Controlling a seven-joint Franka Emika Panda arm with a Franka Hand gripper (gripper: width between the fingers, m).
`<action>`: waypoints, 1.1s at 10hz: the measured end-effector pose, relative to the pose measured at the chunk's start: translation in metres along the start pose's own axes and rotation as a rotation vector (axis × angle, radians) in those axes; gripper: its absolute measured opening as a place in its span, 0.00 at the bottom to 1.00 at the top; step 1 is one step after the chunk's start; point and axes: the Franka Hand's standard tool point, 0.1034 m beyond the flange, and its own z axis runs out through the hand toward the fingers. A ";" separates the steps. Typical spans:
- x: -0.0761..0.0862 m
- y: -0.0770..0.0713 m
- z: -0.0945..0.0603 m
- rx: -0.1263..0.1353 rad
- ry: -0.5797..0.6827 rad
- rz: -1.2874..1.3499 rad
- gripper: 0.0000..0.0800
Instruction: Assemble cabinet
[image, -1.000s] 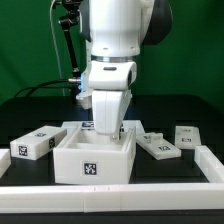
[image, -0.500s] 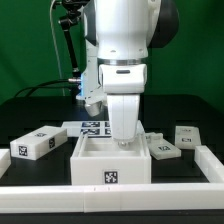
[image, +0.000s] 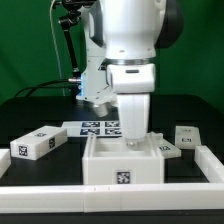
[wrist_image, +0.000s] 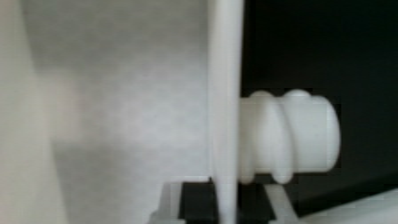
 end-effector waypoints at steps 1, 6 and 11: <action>0.011 0.001 0.000 -0.003 0.005 -0.018 0.04; 0.051 0.014 0.001 -0.008 0.022 -0.020 0.04; 0.066 0.021 0.000 -0.008 0.026 0.030 0.07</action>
Offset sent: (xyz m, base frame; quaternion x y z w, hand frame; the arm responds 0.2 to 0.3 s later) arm 0.0130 0.0315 -0.0033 0.0168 -0.0030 -0.0120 0.9998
